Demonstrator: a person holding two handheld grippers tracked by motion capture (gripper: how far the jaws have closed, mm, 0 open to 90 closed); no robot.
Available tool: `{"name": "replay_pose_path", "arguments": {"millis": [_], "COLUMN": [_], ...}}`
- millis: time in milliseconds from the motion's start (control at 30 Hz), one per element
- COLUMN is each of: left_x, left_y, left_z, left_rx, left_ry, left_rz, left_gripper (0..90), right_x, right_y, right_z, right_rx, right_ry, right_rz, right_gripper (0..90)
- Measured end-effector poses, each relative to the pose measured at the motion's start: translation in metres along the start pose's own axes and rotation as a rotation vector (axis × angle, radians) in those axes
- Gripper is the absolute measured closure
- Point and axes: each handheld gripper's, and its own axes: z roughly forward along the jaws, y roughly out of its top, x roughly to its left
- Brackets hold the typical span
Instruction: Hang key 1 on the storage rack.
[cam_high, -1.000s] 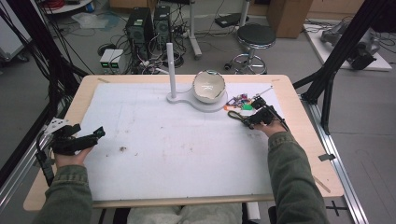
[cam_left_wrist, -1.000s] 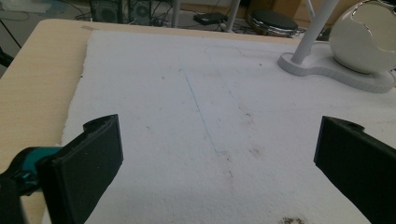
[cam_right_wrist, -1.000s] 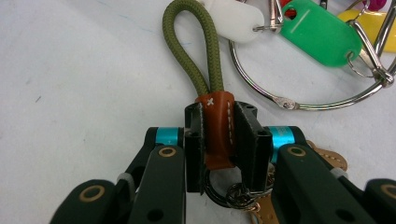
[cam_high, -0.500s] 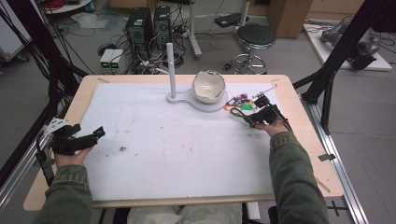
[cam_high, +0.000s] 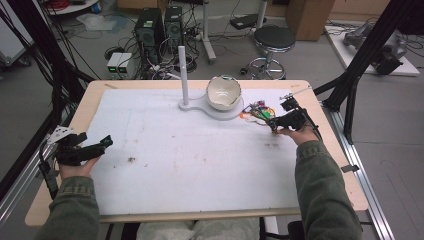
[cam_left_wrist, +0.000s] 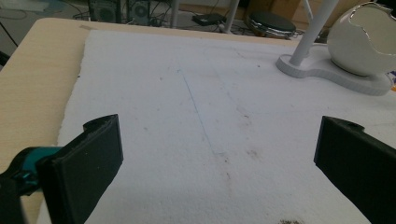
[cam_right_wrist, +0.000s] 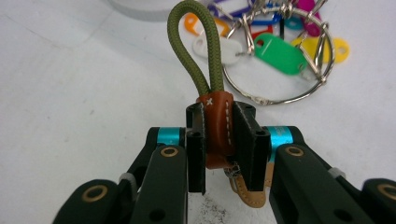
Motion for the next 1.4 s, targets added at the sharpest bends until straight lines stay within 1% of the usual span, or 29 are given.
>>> {"name": "replay_pose_path", "arguments": {"millis": [100,167,200,333,400,433,467,500,633,667,700,767,833,1067,1200,1400], "left_x": [0.001,0.000,0.001,0.000,0.000,0.000,0.000,0.000,0.000,0.000,0.000,0.000,0.001,0.002,0.001,0.001], "left_y": [0.000,0.000,0.000,0.000,0.000,0.000,0.000,0.000,0.000,0.000,0.000,0.000,0.000,0.001,0.001,0.001], "left_z": [0.000,0.000,0.000,0.000,0.000,0.000,0.000,0.000,0.000,0.000,0.000,0.000,0.000,0.000,0.000,0.001], "left_rx": [-0.003,-0.004,-0.006,-0.005,-0.005,-0.006,-0.006,-0.007,-0.007,-0.007,-0.007,-0.007,-0.008,-0.012,-0.012,-0.012], "left_ry": [0.000,0.001,0.001,0.000,0.000,0.000,0.000,0.000,0.000,0.000,0.000,0.000,0.000,0.001,-0.001,-0.001], "left_rz": [0.000,-0.003,-0.005,-0.002,-0.001,-0.002,-0.002,-0.003,-0.004,-0.004,-0.004,-0.004,-0.004,-0.007,-0.008,-0.008], "left_gripper": [1.7,1.7,1.7,1.7,1.7,1.7,1.7,1.7,1.7,1.7,1.7,1.7,1.7,1.7,1.7,1.7], "right_x": [0.003,0.006,0.007,0.012,0.014,0.017,0.017,0.020,0.026,0.026,0.030,0.032,0.037,0.044,0.050,0.061], "right_y": [0.006,0.010,0.012,0.020,0.022,0.027,0.027,0.032,0.042,0.042,0.047,0.049,0.056,0.068,0.074,0.089], "right_z": [-0.011,-0.017,-0.020,-0.029,-0.032,-0.036,-0.036,-0.040,-0.046,-0.046,-0.048,-0.049,-0.051,-0.053,-0.052,-0.055], "right_rx": [-0.025,-0.028,-0.035,-0.063,-0.064,-0.077,-0.077,-0.083,-0.088,-0.088,-0.085,-0.084,-0.084,-0.089,-0.088,-0.107], "right_ry": [0.002,-0.003,-0.004,0.006,0.000,-0.002,-0.002,0.001,-0.005,-0.005,-0.012,-0.014,-0.014,-0.008,0.007,0.035], "right_rz": [-0.011,-0.004,-0.010,-0.014,-0.015,-0.025,-0.025,-0.032,-0.047,-0.047,-0.055,-0.062,-0.070,-0.076,-0.086,-0.096], "right_gripper": [75.7,75.7,75.7,75.7,75.6,75.6,75.6,75.6,75.6,75.6,75.5,75.5,75.5,75.5,75.5,75.5]}}
